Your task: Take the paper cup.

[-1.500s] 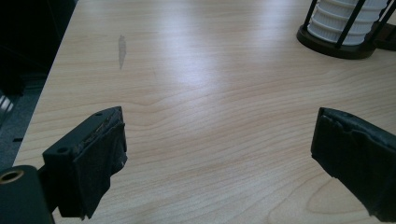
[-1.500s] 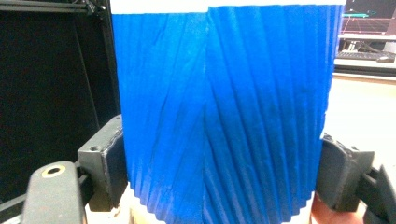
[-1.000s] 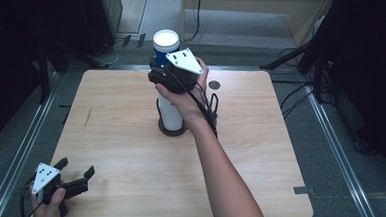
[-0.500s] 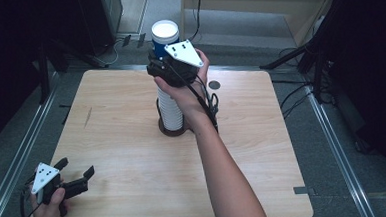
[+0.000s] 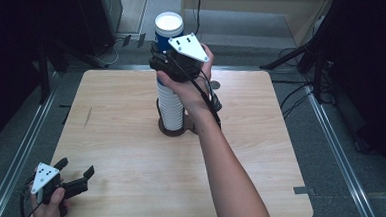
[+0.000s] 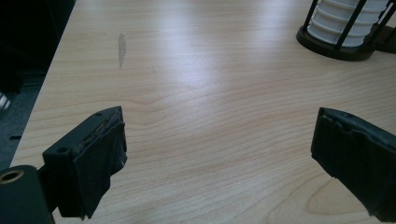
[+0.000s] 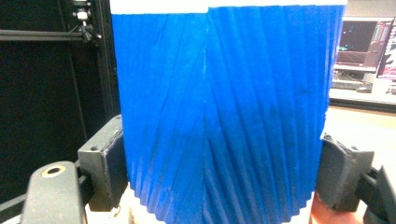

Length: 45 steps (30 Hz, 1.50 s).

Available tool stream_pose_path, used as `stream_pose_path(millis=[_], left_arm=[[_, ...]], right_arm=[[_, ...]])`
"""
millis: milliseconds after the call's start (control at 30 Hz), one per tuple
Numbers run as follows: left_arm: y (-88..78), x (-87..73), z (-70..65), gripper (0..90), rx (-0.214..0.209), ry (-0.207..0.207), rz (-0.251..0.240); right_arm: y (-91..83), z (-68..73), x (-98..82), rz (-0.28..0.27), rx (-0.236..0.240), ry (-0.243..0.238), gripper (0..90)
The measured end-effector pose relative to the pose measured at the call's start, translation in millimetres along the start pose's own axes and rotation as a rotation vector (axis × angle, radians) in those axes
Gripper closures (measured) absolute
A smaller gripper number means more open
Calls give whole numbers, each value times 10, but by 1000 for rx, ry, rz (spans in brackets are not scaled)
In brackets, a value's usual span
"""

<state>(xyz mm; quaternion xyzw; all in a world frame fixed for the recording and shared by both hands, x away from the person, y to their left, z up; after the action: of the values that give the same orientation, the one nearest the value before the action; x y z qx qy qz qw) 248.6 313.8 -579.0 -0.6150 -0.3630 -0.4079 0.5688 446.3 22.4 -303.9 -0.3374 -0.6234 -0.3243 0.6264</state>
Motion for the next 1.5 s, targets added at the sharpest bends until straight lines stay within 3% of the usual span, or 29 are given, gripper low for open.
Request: stream_pose_path(millis=[733,1100,1500], left_arm=[[3,0,-1,44,-1,-2,2],[3,-1,3,44,5,-5,4],[2,-3,6,44,7,-2,6]], right_arm=[[-328,-411,112,-37,-63,2,189],[-540,-609,-16,-22,-107,-6,189],[-708,-724,-181,-5,-127,0,189]])
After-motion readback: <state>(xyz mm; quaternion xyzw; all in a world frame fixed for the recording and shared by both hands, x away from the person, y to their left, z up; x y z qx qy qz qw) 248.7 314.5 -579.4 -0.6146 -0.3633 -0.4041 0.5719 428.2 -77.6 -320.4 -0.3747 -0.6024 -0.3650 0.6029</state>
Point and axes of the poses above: each handheld gripper's, and its own axes: y roughly forward along the jaws, x roughly out of its top, z roughly to its left, the point moved 7 cm from there along y, roughly forward along the jaws, and after that the axes turned 10 degrees about x, right-handed, at the moved point
